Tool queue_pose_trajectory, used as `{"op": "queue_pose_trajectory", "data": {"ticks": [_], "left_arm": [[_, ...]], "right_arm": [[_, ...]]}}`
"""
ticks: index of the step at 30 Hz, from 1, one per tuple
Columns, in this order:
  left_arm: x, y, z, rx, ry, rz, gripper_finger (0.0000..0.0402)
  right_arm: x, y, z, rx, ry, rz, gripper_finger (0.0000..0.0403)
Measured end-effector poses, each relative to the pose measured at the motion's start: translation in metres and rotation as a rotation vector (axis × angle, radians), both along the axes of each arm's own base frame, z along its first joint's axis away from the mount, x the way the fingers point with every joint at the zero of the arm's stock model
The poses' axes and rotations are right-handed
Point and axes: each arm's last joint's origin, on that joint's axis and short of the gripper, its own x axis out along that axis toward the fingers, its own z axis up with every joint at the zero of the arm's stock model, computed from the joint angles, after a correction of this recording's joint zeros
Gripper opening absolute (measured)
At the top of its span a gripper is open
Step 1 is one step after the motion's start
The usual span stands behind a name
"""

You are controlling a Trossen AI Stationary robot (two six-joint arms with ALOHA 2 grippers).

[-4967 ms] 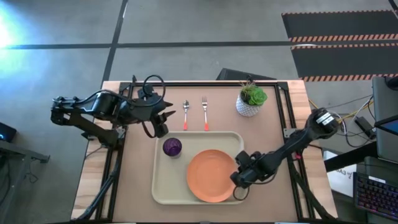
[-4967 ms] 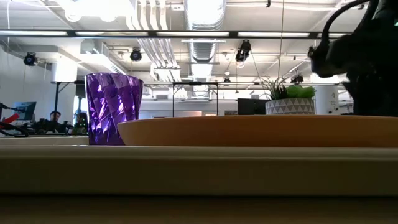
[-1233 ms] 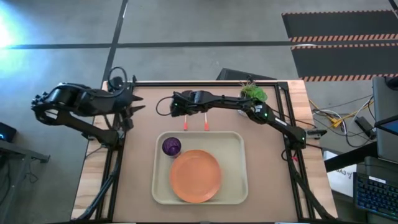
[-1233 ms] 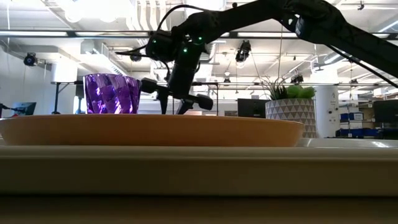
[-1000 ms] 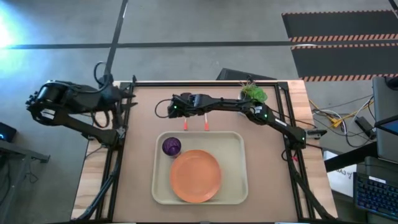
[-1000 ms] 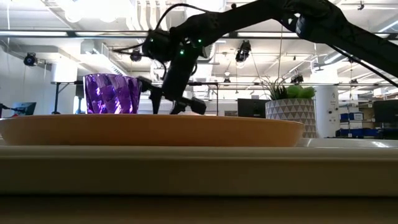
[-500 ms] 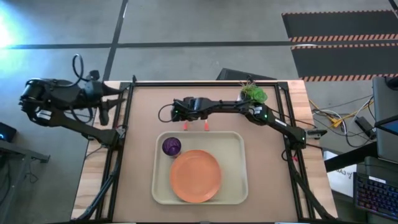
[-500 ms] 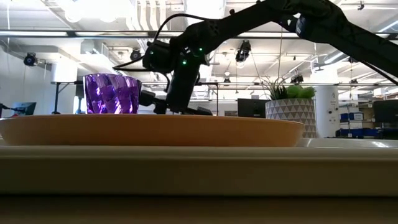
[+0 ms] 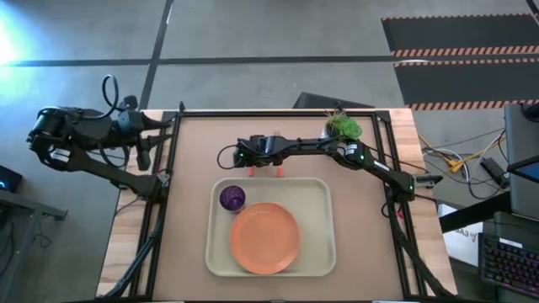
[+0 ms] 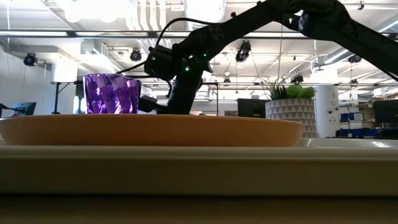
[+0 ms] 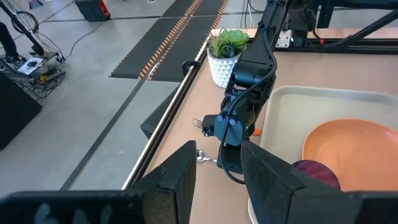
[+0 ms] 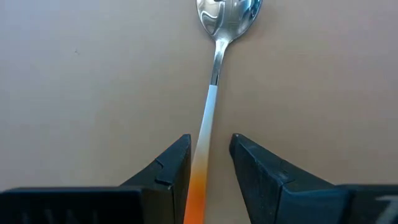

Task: Pick and place plate/cup/fork/spoon on tray
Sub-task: Put the orange spoon on the white tray to the right of the orange plate

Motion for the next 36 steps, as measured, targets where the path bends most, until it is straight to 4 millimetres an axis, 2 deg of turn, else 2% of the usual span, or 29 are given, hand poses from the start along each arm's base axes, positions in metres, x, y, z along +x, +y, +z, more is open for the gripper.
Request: {"op": "queue_pose_trajectory", "data": {"ticks": [23,28,36], "left_arm": [[-0.001,0.000,0.000,-0.036,-0.013,-0.006,0.0111],[-0.001,-0.001,0.000,-0.038,-0.011,-0.008,0.0111],[-0.003,0.000,0.000,-0.038,-0.018,-0.009,0.0111]], "right_arm": [[-0.008,0.000,-0.004,-0.024,0.118,0.121,0.0112],[-0.014,0.002,-0.001,-0.011,0.175,0.146,0.0112],[-0.013,0.001,0.009,-0.025,0.128,0.139,0.0112]]}}
